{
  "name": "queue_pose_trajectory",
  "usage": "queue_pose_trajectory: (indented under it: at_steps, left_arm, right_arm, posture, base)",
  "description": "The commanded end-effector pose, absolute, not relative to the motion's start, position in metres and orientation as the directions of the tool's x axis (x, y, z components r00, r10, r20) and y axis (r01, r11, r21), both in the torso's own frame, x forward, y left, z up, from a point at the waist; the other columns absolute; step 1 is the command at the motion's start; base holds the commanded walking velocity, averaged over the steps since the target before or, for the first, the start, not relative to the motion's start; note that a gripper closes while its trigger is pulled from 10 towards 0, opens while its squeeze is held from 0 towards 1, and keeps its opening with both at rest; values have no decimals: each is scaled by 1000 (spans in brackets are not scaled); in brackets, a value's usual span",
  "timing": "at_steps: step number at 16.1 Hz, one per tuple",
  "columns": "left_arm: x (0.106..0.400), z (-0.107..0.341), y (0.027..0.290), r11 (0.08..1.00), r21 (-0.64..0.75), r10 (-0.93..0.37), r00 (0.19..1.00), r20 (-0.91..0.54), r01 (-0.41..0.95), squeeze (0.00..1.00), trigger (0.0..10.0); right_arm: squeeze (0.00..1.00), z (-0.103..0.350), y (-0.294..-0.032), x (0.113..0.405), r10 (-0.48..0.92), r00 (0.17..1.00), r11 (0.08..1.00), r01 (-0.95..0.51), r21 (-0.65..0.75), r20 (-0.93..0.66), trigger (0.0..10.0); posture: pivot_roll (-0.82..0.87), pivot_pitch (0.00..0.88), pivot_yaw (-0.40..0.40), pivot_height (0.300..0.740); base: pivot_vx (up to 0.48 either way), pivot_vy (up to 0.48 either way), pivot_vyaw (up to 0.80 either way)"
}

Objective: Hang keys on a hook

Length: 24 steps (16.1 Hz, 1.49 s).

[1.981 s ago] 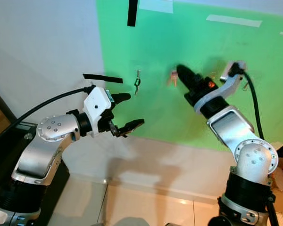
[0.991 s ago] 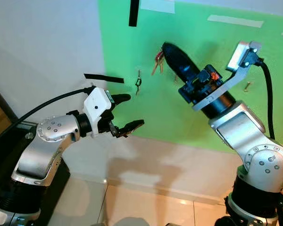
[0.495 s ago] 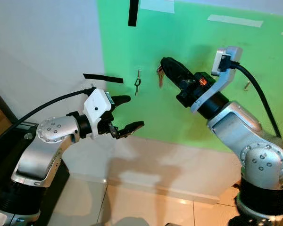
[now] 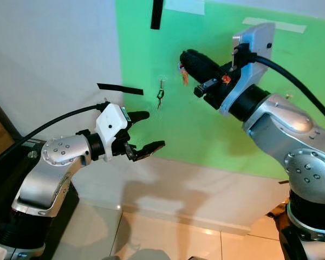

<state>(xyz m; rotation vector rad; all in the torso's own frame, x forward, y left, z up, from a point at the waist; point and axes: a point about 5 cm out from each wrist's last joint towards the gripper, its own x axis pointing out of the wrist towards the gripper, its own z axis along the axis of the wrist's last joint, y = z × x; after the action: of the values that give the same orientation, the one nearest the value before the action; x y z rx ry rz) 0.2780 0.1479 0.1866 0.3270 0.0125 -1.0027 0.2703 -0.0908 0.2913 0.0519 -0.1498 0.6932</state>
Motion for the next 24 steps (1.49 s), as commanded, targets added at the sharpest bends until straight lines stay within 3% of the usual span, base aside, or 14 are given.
queue_pose_trajectory:
  at_steps: [1, 3, 4, 7, 8, 14, 17, 18, 19, 23, 24]
  left_arm:
    - [276, 190, 146, 483, 271, -832, 533, -155, 833, 0, 10000]
    - [277, 190, 146, 483, 271, -832, 533, -156, 833, 0, 10000]
    - [277, 190, 145, 482, 270, -832, 533, -158, 833, 0, 10000]
    - [277, 190, 146, 483, 270, -830, 534, -160, 833, 0, 10000]
    - [277, 190, 146, 483, 270, -830, 534, -160, 833, 0, 10000]
    - [288, 214, 149, 560, 230, -818, 576, -2, 796, 0, 10000]
    - [291, 231, 160, 593, 163, -805, 585, 99, 788, 0, 10000]
    - [289, 236, 160, 577, 134, -816, 564, 128, 806, 616, 10000]
    - [286, 239, 157, 546, 98, -835, 530, 151, 832, 1000, 10000]
    - [290, 237, 137, 494, 119, -867, 477, 142, 861, 1000, 10000]
    - [296, 239, 132, 505, 134, -860, 484, 159, 853, 945, 10000]
  right_arm:
    - [0, 295, -90, 268, 634, 759, 770, -636, -40, 148, 10000]
    - [0, 290, -91, 270, 621, 778, 784, -616, -80, 92, 10000]
    - [0, 279, -96, 277, 561, 828, 820, -555, -142, 2, 10000]
    - [0, 240, -105, 274, 527, 813, 801, -572, -177, -247, 10000]
    - [0, 237, -106, 274, 520, 814, 803, -569, -175, -261, 10000]
    - [0, 275, -92, 270, 676, 737, 721, -666, 192, 22, 10000]
    - [0, 290, -91, 270, 685, 720, 669, -683, 291, 116, 10000]
    - [0, 293, -91, 270, 685, 718, 662, -684, 306, 125, 10000]
    - [0, 294, -91, 270, 687, 715, 657, -687, 311, 129, 10000]
    - [0, 296, -84, 267, 703, 700, 635, -697, 333, 124, 10000]
    - [0, 296, -83, 267, 708, 695, 629, -700, 338, 123, 10000]
  posture:
    - [-18, 0, -65, 740]
    - [-21, 0, -65, 740]
    - [-22, 0, -64, 740]
    - [-21, 0, -64, 740]
    - [-21, 0, -64, 740]
    - [-22, 0, -73, 740]
    - [-23, 0, -71, 740]
    - [-23, 0, -71, 740]
    - [-19, 0, -79, 740]
    - [-13, 0, -90, 740]
    - [-13, 0, -90, 740]
  base:
    - [0, 0, 0]
    - [0, 0, 0]
    - [0, 0, 0]
    - [0, 0, 0]
    - [0, 0, 0]
    - [0, 0, 0]
    - [0, 0, 0]
    - [0, 0, 0]
    - [0, 0, 0]
    - [0, 0, 0]
    - [0, 0, 0]
